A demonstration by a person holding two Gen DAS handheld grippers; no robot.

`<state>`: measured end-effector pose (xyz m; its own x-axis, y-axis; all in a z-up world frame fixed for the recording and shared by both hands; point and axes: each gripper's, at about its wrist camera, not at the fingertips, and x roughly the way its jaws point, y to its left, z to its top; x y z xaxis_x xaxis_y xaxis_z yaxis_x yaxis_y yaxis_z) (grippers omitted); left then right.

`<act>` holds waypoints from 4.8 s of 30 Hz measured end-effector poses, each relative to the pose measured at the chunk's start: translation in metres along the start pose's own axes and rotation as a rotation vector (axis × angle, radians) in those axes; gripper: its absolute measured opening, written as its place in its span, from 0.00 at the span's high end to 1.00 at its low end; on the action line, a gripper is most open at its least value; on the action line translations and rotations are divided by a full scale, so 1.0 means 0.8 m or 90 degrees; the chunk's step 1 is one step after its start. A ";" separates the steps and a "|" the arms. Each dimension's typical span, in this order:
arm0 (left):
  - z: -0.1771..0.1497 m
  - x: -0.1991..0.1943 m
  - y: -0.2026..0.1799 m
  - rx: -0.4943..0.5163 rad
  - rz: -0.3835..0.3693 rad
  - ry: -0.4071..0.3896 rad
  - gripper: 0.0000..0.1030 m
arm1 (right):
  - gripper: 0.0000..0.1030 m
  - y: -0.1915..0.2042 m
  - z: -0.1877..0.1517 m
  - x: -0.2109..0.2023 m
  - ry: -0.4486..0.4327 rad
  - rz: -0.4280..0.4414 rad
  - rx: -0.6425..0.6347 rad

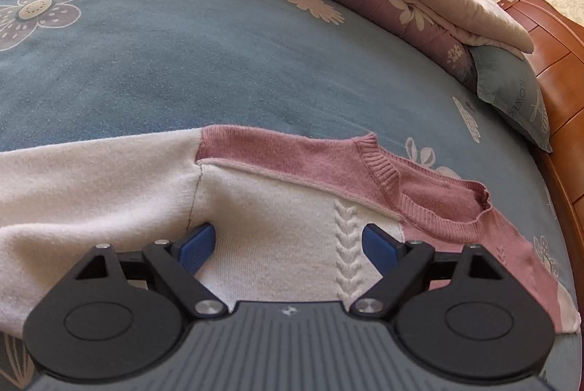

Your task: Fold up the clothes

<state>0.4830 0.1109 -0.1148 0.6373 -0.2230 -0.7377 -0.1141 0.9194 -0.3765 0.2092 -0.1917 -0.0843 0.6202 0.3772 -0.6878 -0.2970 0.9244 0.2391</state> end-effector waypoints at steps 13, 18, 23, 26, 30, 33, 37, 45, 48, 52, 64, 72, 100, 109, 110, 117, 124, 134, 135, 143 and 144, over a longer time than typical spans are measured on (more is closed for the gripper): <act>0.058 0.064 -0.032 0.063 0.059 -0.023 0.03 | 0.00 -0.004 0.000 0.009 0.022 0.019 0.009; 0.043 0.033 -0.044 0.078 0.035 -0.004 0.03 | 0.00 -0.004 0.000 0.006 0.013 0.016 0.014; 0.017 0.005 -0.043 0.082 -0.028 0.057 0.03 | 0.00 -0.001 -0.001 0.005 0.017 0.010 0.008; 0.001 0.005 -0.044 0.113 -0.027 0.082 0.03 | 0.00 0.001 -0.003 0.006 0.023 0.010 0.003; 0.005 0.028 -0.042 0.119 0.007 0.065 0.03 | 0.00 0.003 -0.004 0.012 0.034 0.010 -0.004; 0.024 0.040 -0.041 0.076 0.020 0.042 0.03 | 0.00 0.002 -0.005 0.019 0.044 0.003 -0.007; 0.027 0.033 -0.051 0.055 0.001 0.045 0.03 | 0.00 0.000 -0.007 0.026 0.059 0.001 0.000; 0.023 0.048 -0.154 0.099 -0.167 0.104 0.03 | 0.00 0.001 -0.007 0.015 0.051 0.024 0.002; 0.022 0.080 -0.193 0.122 -0.199 0.117 0.03 | 0.00 -0.004 -0.006 0.014 0.050 0.032 0.011; 0.020 0.131 -0.217 0.131 -0.170 0.124 0.03 | 0.00 -0.011 -0.003 0.010 0.044 0.049 0.028; 0.036 0.062 -0.213 0.133 -0.123 0.082 0.03 | 0.00 -0.018 -0.003 0.014 0.039 0.032 0.035; 0.027 -0.081 -0.144 0.162 -0.070 0.069 0.02 | 0.00 -0.021 -0.008 0.030 0.039 -0.013 0.047; -0.128 -0.198 0.139 0.017 -0.102 -0.110 0.02 | 0.00 0.020 -0.012 0.067 -0.007 -0.147 -0.035; -0.114 -0.203 0.295 -0.271 -0.106 -0.170 0.02 | 0.00 0.018 -0.013 0.069 -0.023 -0.147 -0.035; -0.114 -0.203 0.305 -0.290 -0.122 -0.182 0.02 | 0.00 0.018 -0.013 0.069 -0.024 -0.147 -0.036; -0.101 -0.194 0.318 -0.271 -0.078 -0.237 0.01 | 0.00 0.019 -0.014 0.069 -0.030 -0.149 -0.038; -0.090 -0.184 0.321 -0.253 -0.028 -0.301 0.01 | 0.00 0.018 -0.015 0.069 -0.030 -0.148 -0.039; -0.072 -0.193 0.368 -0.372 -0.138 -0.327 0.01 | 0.00 0.019 -0.016 0.070 -0.037 -0.149 -0.043; -0.069 -0.196 0.372 -0.378 -0.141 -0.333 0.01 | 0.00 0.019 -0.017 0.070 -0.038 -0.149 -0.043; -0.064 -0.193 0.395 -0.404 -0.120 -0.267 0.03 | 0.00 0.020 -0.018 0.071 -0.050 -0.151 -0.045; -0.067 -0.195 0.393 -0.400 -0.108 -0.260 0.03 | 0.00 0.020 -0.018 0.071 -0.050 -0.152 -0.045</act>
<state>0.3070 0.4171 -0.1479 0.9014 -0.0947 -0.4225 -0.3242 0.4992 -0.8035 0.2290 -0.1563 -0.1298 0.7328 0.1552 -0.6625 -0.1841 0.9825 0.0266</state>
